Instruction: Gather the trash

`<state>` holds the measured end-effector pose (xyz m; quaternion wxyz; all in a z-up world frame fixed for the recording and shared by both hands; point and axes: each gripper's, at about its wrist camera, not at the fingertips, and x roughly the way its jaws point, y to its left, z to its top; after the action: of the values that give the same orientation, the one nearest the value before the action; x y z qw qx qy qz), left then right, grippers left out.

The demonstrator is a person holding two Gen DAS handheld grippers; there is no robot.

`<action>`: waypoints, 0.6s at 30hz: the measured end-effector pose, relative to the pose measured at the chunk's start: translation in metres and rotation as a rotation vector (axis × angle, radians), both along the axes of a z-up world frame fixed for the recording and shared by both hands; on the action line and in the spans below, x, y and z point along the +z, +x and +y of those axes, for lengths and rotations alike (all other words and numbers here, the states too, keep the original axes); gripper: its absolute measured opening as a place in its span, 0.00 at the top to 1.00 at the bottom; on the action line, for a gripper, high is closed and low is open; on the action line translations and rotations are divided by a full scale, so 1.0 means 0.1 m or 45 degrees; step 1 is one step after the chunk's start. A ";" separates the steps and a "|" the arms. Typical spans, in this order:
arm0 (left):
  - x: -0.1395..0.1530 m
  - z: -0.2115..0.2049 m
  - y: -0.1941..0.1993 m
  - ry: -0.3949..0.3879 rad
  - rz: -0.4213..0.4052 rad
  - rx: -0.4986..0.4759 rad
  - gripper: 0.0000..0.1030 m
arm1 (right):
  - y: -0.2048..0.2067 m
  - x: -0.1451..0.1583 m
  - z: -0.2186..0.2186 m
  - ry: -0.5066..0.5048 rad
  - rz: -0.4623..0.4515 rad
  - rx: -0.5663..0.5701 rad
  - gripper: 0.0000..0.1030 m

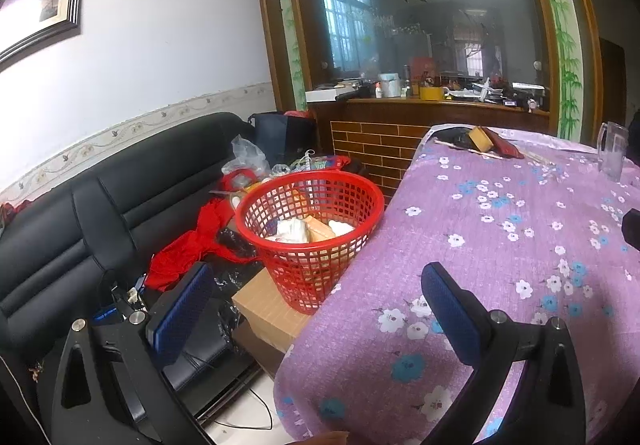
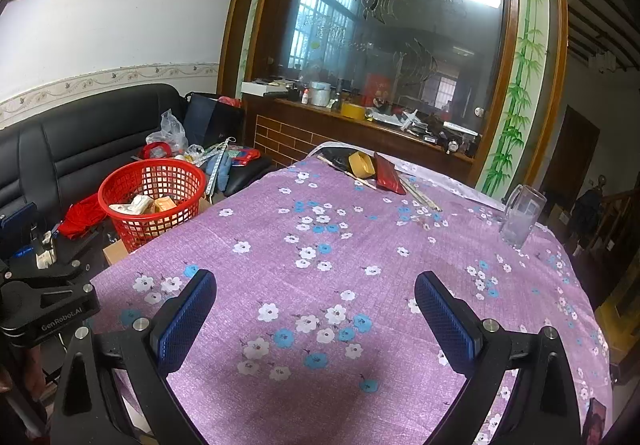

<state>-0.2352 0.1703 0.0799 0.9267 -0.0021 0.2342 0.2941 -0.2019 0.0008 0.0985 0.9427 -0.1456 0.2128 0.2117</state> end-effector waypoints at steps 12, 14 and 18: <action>-0.02 0.00 0.01 -0.013 0.008 -0.013 0.00 | 0.00 -0.01 -0.01 -0.002 -0.002 -0.004 0.02; -0.02 0.00 0.01 -0.009 0.007 -0.011 0.00 | 0.00 -0.01 -0.02 -0.002 0.000 -0.003 0.02; -0.02 0.00 0.02 -0.021 0.012 -0.018 0.00 | 0.00 -0.02 -0.02 -0.002 0.001 -0.003 0.02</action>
<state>-0.2330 0.1698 0.0775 0.9275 -0.0067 0.2410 0.2856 -0.2022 -0.0011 0.0966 0.9428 -0.1461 0.2137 0.2103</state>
